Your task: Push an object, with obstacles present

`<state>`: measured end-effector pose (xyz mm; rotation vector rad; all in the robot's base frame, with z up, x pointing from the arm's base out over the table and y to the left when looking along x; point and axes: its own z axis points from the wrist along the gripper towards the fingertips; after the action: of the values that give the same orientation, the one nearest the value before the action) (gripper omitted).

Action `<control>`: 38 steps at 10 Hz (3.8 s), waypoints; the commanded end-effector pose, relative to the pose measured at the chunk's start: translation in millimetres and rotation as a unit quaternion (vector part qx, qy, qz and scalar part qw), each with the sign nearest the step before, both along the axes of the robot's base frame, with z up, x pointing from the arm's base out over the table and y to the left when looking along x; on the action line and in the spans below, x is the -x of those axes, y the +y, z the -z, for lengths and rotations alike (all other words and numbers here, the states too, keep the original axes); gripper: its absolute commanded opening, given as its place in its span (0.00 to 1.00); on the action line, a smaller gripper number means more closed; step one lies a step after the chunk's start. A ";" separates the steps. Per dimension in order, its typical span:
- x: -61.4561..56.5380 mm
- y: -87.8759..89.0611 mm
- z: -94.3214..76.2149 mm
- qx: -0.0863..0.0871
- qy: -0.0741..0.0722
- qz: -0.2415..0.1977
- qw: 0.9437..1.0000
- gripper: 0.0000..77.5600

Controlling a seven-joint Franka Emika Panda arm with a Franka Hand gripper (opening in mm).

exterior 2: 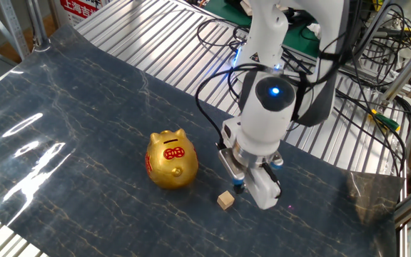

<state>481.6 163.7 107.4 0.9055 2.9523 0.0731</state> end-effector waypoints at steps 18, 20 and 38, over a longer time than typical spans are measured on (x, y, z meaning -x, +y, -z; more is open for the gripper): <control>-47.3 -20.8 30.1 0.041 -0.027 0.003 0.999 0.00; -61.8 -22.3 26.1 0.042 -0.026 0.011 0.999 0.00; -58.7 -32.9 -5.2 0.035 0.013 -0.033 0.999 0.00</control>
<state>549.6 126.2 113.5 0.8525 2.9571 -0.0477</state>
